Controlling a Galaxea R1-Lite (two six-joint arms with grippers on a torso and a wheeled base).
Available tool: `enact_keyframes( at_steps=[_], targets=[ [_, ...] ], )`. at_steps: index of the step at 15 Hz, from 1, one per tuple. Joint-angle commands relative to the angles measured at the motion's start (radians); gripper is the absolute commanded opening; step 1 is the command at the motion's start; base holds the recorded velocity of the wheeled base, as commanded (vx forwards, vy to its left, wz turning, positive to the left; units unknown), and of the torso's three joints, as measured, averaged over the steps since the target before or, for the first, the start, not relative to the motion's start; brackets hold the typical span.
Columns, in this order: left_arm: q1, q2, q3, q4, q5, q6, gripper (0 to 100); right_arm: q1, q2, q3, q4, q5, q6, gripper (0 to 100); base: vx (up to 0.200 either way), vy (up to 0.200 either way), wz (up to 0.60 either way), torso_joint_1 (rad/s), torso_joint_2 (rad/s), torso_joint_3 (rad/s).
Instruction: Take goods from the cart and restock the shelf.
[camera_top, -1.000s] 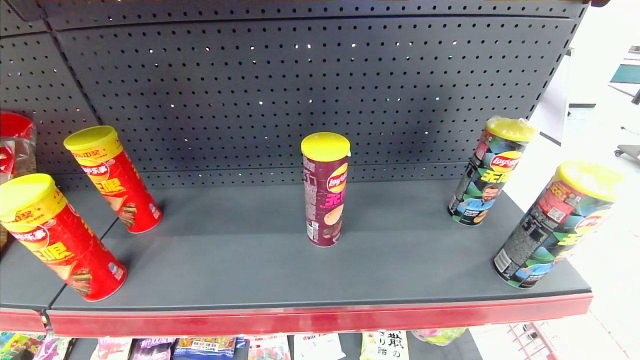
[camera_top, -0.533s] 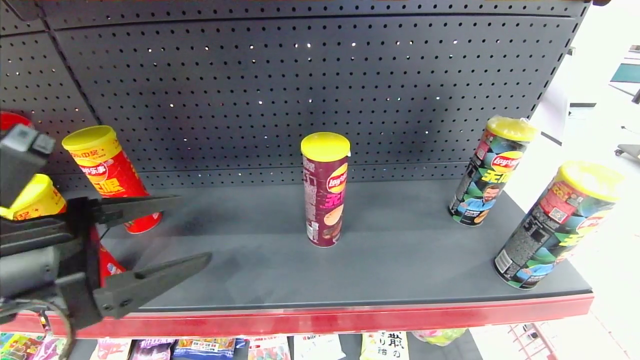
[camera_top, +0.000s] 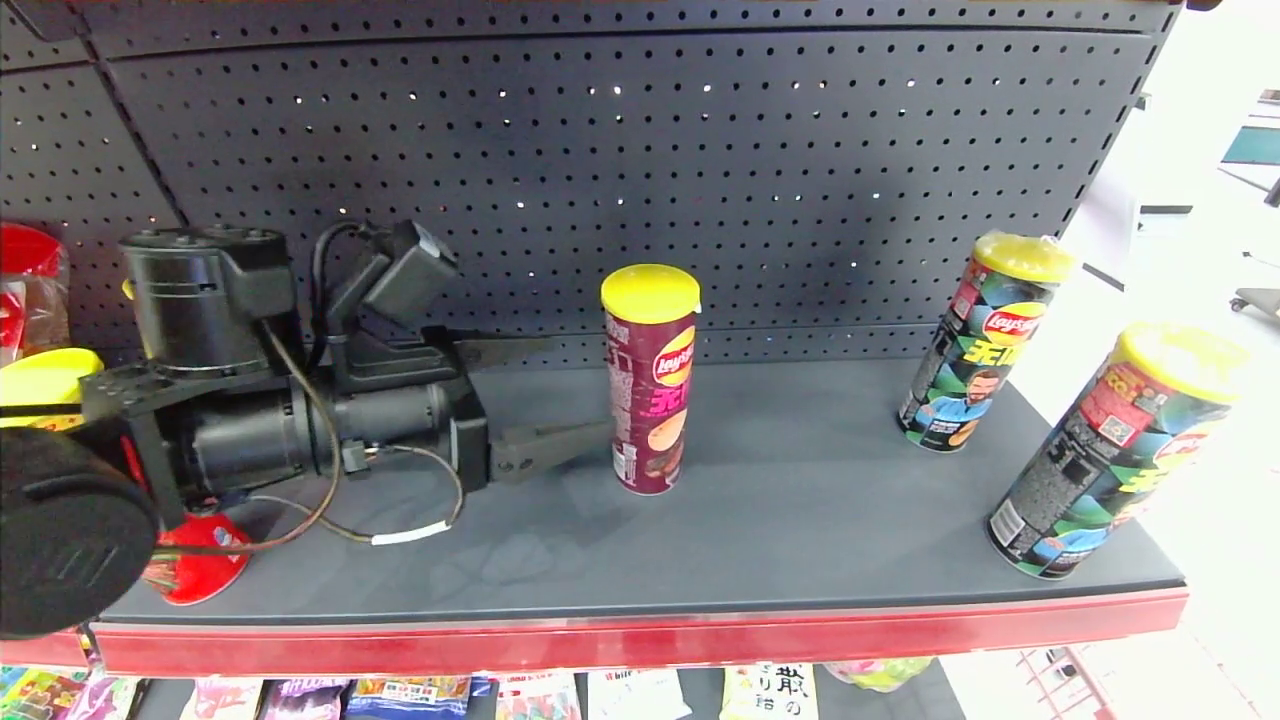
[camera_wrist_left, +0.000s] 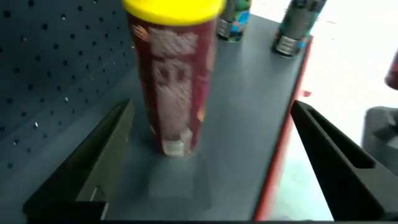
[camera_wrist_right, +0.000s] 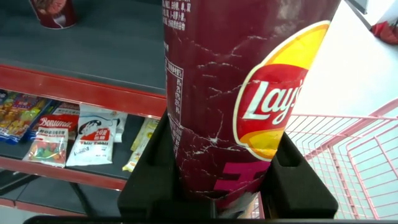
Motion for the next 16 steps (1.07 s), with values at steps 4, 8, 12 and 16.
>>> enact_keyframes(
  at_steps=[4,8,12,16],
  targets=[
    [-0.041,0.168,-0.154,-0.003,0.056,-0.001,100,-0.002,0.000,0.001,0.000,-0.001,-0.001,0,0.000,0.000,0.00,0.000,0.00,0.000],
    [-0.073,0.220,-0.208,-0.003,0.100,-0.006,100,-0.003,-0.002,0.001,0.000,-0.002,-0.001,0,0.000,0.000,0.00,0.000,0.00,0.000],
    [-0.098,0.269,-0.272,-0.003,0.160,-0.006,100,-0.003,-0.002,0.001,0.000,-0.002,0.001,0,0.000,0.000,0.00,0.000,0.00,0.000],
    [-0.127,0.306,-0.322,-0.003,0.180,-0.007,100,-0.003,-0.002,0.003,0.001,-0.002,0.012,0,0.000,0.000,0.00,0.000,0.00,0.000]
  ],
)
